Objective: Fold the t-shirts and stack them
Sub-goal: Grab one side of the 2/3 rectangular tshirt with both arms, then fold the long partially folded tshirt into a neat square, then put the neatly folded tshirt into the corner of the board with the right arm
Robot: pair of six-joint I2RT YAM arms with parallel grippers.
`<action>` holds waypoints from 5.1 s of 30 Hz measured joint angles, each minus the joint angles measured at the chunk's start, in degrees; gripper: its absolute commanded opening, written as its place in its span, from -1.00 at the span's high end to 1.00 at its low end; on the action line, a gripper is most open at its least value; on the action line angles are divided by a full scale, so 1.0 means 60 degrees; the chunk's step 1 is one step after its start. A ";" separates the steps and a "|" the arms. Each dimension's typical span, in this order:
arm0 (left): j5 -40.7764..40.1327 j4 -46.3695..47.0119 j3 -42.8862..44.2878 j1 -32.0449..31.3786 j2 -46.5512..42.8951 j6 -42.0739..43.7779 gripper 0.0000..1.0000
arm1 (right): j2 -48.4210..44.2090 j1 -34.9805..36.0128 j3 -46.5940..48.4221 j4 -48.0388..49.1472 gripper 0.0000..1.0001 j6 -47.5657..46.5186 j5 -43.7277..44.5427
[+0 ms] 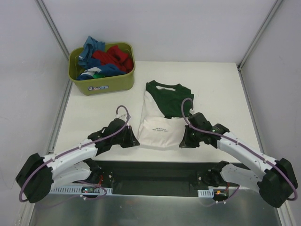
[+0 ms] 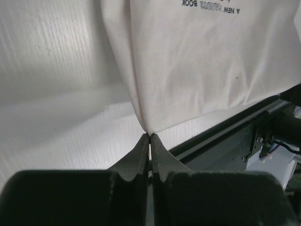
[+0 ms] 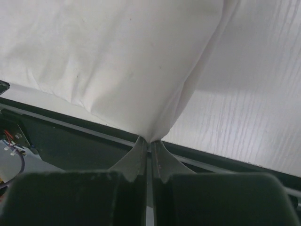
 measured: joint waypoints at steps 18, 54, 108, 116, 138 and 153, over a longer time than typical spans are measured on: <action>-0.1341 -0.2218 -0.0204 -0.0823 -0.4073 -0.1147 1.00 | -0.1665 0.2561 0.1650 -0.2594 0.99 0.1574 0.2805; -0.2255 -0.2328 0.7246 0.1155 0.3289 0.1883 1.00 | 0.0197 -0.1031 0.4619 -0.1752 0.97 -0.1909 0.4510; -0.0379 -0.2557 0.9613 0.1767 0.8393 0.3304 -0.99 | 0.3067 -0.4506 0.3996 0.0940 -0.94 -0.3020 0.0568; -0.0594 -0.2528 0.9133 0.1832 0.8207 0.3064 -0.98 | 0.4900 -0.4492 0.4102 0.1060 -0.89 -0.2419 0.0758; -0.2047 -0.2382 0.4969 0.1829 0.2317 0.2488 -0.99 | 0.9482 -0.3781 0.8994 -0.1038 0.99 -0.2718 0.2317; -0.3595 -0.2758 0.3672 0.1832 0.0007 0.2313 -0.98 | 1.2772 -0.5927 1.5599 -0.2313 0.94 -0.5322 0.4849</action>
